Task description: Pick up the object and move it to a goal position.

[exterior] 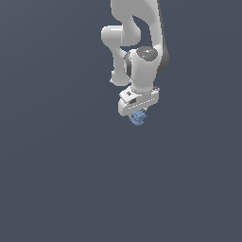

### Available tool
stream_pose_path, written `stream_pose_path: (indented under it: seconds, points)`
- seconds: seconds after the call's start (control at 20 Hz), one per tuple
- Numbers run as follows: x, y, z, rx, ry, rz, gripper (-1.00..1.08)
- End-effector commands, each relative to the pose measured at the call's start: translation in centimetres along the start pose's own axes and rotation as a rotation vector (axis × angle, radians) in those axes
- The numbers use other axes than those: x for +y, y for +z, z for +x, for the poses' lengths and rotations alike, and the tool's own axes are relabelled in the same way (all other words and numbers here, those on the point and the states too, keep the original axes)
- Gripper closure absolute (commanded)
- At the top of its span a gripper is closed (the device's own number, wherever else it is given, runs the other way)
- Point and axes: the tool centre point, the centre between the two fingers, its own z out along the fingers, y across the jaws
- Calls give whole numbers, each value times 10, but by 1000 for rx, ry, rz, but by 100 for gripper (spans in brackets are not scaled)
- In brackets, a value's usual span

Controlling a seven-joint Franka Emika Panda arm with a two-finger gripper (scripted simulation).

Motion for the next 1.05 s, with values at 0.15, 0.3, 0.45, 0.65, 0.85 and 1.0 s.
stream_pose_path:
  seconds: [0.15, 0.3, 0.45, 0.65, 0.85, 1.0]
  points:
    - [-44, -47, 12, -1, 0, -1, 108]
    - [-64, -69, 18, -1, 0, -1, 108]
    - [-81, -88, 23, -1, 1, 0, 108]
    - [-97, -105, 29, -1, 1, 1, 108]
    - [-105, -115, 33, -1, 2, 2, 108]
    - [-107, -116, 34, -1, 2, 2, 108]
